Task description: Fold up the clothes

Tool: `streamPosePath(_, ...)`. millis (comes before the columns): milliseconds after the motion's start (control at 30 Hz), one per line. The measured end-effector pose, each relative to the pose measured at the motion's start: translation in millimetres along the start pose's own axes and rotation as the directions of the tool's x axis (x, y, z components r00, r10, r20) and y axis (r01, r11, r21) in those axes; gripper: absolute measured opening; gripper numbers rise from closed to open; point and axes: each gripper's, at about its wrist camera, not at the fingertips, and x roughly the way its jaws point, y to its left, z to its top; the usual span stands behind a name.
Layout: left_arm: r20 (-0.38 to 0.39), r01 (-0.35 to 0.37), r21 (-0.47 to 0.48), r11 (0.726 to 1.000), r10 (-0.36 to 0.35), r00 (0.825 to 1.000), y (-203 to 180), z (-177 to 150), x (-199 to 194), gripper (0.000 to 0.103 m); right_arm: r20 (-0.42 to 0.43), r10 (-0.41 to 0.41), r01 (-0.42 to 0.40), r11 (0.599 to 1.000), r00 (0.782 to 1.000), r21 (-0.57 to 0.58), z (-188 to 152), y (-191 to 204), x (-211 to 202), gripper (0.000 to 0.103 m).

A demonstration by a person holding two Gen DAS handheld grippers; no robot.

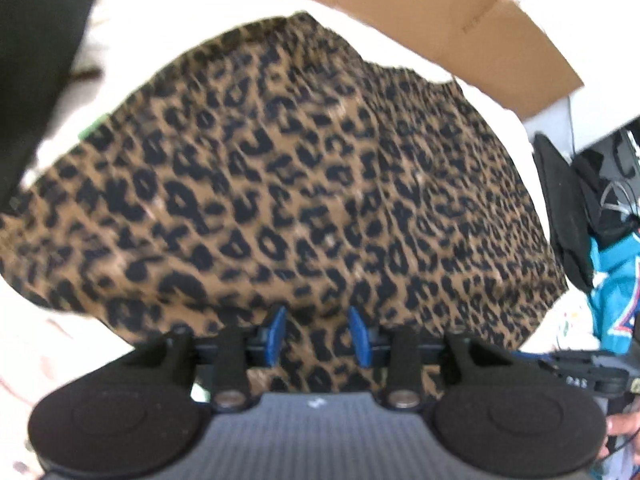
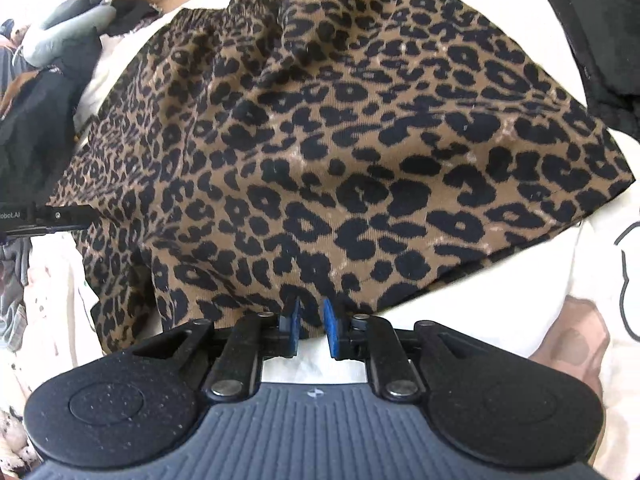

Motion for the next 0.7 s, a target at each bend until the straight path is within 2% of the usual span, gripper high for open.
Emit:
streamPosePath(100,0.05,0.007,-0.03,1.0,-0.005,0.999,12,8,-8,0.038,0.028,-0.002,0.001,1.0,1.0,0.013,4,-2,-4,0.019)
streamPosePath(233,0.056,-0.037,-0.054,0.998,0.04,0.998,26,13,-1,0.038,0.056,-0.018,0.017,1.0,0.998,0.015,9,-3,-5,0.021)
streamPosePath(433,0.078,-0.1,-0.178,0.979,0.115,0.99,63,7,1,0.037,0.127,-0.054,0.049,0.998,0.99,0.047,12,-18,-9,0.021)
streamPosePath(600,0.076,-0.155,-0.218,0.964,0.175,0.982,92,5,0,0.032,0.122,-0.108,0.101,0.993,0.987,0.064,10,-34,-7,0.02)
streamPosePath(700,0.089,-0.203,-0.228,0.952,0.228,0.97,109,8,-5,0.032,0.122,-0.109,0.098,0.99,0.987,0.098,6,-45,-8,0.02)
